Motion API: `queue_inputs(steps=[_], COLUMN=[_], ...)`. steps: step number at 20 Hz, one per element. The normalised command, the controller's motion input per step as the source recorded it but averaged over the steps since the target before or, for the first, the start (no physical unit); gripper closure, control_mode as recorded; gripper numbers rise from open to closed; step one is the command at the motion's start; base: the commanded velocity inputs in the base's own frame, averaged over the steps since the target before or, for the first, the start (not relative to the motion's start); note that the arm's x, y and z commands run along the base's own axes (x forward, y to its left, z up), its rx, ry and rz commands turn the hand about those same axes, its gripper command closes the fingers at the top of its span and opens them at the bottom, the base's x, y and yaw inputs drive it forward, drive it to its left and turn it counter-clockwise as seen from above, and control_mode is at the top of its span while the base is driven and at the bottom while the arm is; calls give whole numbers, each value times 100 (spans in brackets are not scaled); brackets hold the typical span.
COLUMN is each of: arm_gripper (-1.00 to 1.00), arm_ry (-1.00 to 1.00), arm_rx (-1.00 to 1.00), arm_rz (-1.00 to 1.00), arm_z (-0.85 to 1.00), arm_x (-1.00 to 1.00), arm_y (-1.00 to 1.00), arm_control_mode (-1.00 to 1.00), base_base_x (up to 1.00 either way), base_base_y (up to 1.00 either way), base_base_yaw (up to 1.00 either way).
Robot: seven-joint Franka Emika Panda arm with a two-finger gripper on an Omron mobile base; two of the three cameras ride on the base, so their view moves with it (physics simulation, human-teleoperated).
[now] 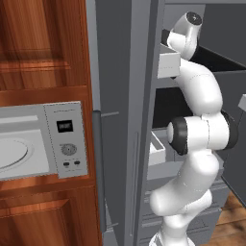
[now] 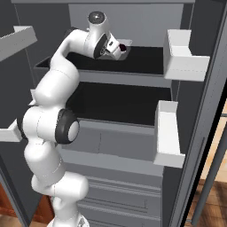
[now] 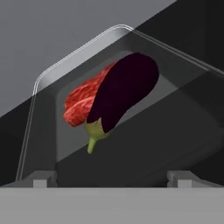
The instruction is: Place the tupperware containing the steak and eggplant meal in the microwave. Close the microwave door and press the start button to reheat the meal.
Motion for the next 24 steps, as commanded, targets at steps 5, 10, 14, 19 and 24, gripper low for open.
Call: queue_inputs(steps=[5,10,14,19,24], arm_gripper=[-100,100,100,100,100], arm_ry=[2,7,3,-1,0], arm_rx=[0,0,0,0,0], arm_rz=[-9,-16,-12,0,-1], arm_z=[-31,-39,-31,-3,-3], arm_x=[25,21,9,-3,-70], arm_y=[-1,0,0,0,-6], arm_control_mode=[-100,-100,-100,-100,-100], base_base_x=[0,0,0,0,0], base_base_y=[0,0,0,0,0], base_base_yaw=[0,0,0,0,0])
